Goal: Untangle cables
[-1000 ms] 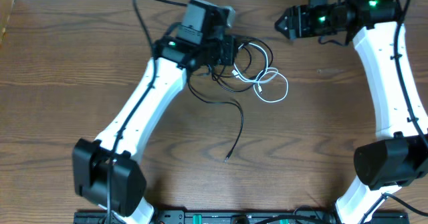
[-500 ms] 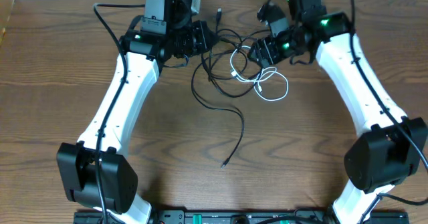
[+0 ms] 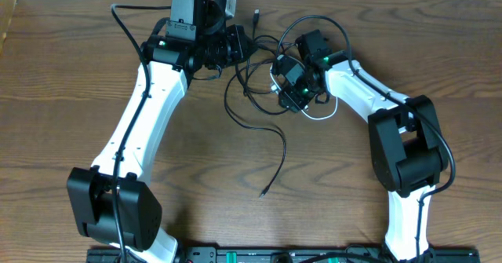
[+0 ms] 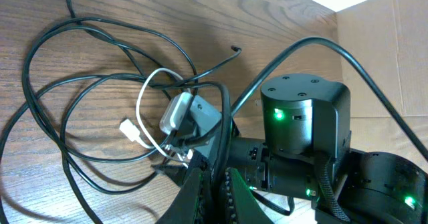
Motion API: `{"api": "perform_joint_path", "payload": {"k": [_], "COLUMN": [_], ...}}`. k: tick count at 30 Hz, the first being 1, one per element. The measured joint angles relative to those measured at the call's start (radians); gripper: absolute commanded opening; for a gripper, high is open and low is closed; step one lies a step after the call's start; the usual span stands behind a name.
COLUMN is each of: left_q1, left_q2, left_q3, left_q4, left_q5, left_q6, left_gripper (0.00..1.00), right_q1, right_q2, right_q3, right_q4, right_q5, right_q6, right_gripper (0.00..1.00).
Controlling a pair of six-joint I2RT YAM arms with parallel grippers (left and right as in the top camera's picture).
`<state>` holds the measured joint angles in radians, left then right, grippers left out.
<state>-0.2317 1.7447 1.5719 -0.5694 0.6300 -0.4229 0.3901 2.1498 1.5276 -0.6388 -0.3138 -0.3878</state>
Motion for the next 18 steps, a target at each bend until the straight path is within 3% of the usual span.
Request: {"api": "perform_joint_path", "payload": {"k": [1,8,13,18], "left_q1": [0.000,0.000,0.000,0.000], "left_q2": [0.000,0.000,0.000,0.000], "left_q3": [0.000,0.000,0.000,0.000], "left_q4": [0.000,-0.009,-0.026,-0.034], "left_q5": [0.000,-0.044,-0.117,-0.219], "left_q6": [0.000,0.000,0.000,0.000], "left_gripper": [0.07,0.08,0.07,0.08], "right_q1": [-0.001,-0.020,-0.108,-0.303], "right_q2": [-0.001,-0.031,-0.220,-0.394], "right_q3": [0.000,0.051,0.132,0.155], "right_q4": [0.000,-0.113,-0.150,-0.139], "right_q5": [0.004,-0.144,-0.493,-0.874], "right_q6": [0.008,0.129,0.150,0.162], "right_gripper": [0.01,0.01,0.01,0.01]}}
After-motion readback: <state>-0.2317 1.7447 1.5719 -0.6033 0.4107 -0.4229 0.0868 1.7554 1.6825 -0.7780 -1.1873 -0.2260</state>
